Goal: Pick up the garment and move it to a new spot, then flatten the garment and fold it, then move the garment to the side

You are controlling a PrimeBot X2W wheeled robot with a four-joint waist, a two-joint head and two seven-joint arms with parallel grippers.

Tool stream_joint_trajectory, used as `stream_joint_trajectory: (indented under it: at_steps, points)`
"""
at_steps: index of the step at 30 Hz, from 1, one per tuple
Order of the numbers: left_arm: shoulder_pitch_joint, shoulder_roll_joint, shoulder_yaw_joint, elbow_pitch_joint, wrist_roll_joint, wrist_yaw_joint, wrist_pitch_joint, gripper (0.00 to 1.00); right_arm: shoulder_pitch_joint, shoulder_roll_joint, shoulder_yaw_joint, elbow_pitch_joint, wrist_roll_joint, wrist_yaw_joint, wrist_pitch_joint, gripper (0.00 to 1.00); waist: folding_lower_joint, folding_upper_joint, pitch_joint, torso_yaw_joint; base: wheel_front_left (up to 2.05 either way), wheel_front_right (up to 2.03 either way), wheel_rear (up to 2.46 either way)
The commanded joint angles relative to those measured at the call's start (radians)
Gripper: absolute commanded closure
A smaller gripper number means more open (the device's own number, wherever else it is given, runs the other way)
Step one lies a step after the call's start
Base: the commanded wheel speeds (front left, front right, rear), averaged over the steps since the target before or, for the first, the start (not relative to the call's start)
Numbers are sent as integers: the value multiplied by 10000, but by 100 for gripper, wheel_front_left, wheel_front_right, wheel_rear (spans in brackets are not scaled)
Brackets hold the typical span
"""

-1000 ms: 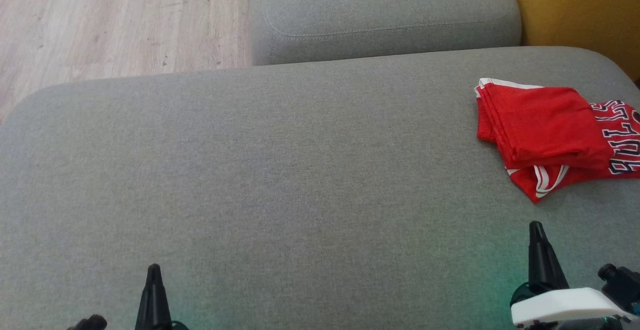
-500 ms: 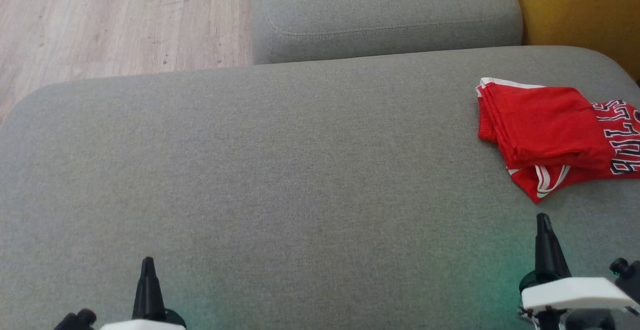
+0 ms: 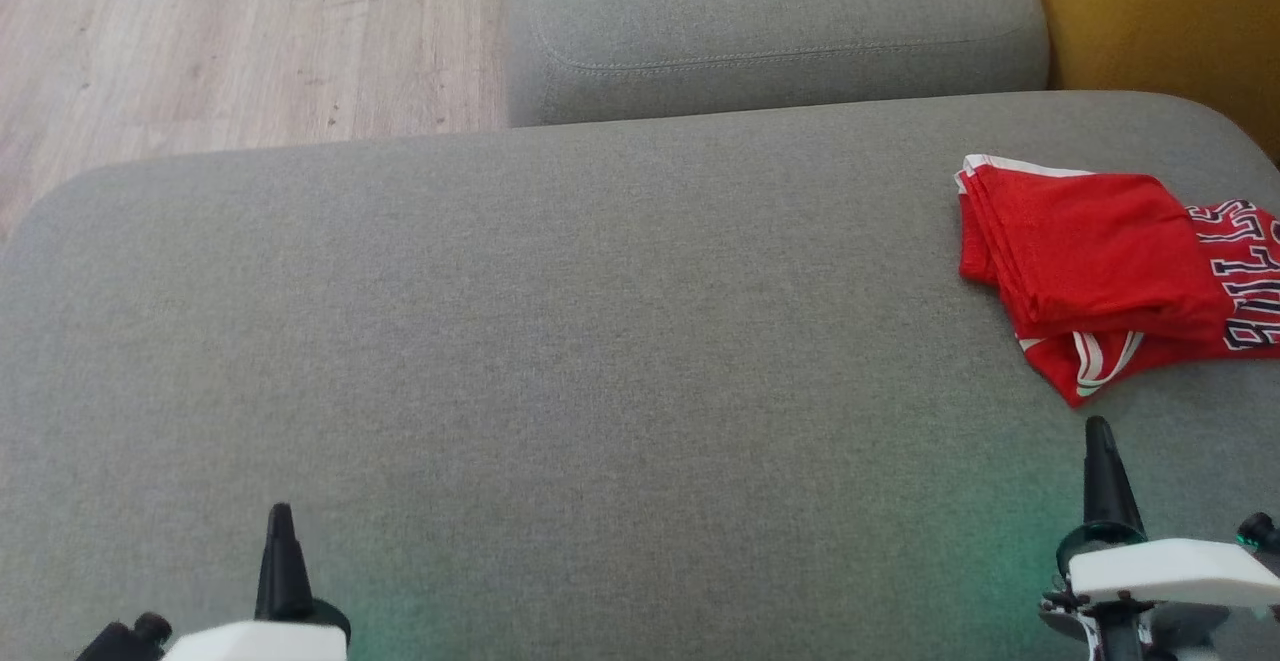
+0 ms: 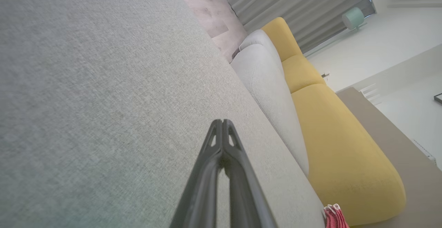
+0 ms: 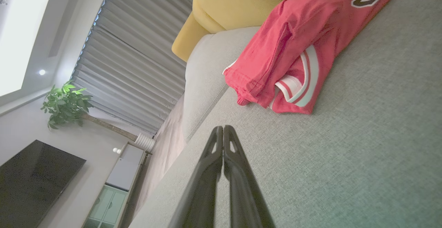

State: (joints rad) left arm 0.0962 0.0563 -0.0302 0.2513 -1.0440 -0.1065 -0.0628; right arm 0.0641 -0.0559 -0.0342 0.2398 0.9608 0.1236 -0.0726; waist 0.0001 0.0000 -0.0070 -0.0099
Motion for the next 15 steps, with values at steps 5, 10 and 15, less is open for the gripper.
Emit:
stream_joint_trajectory:
  at_steps: [5, 10, 15]
  points:
    - [-707, 142, 353, -267, -702, -110, 167, 100, -608, -206, 42, -258, 837, 45, 174, 100, -1, 0, 10, 10, 0, 0, 0]
    - [-845, 143, 438, -247, -1249, -124, 310, 100, -721, -211, -2, -228, 1468, 48, 316, 100, -1, 0, 20, 19, 0, 0, 0]
    - [-1011, 142, 540, -222, -1903, -140, 484, 100, -858, -214, -57, -192, 2224, 51, 488, 100, -1, 0, 31, 31, 0, 0, 0]
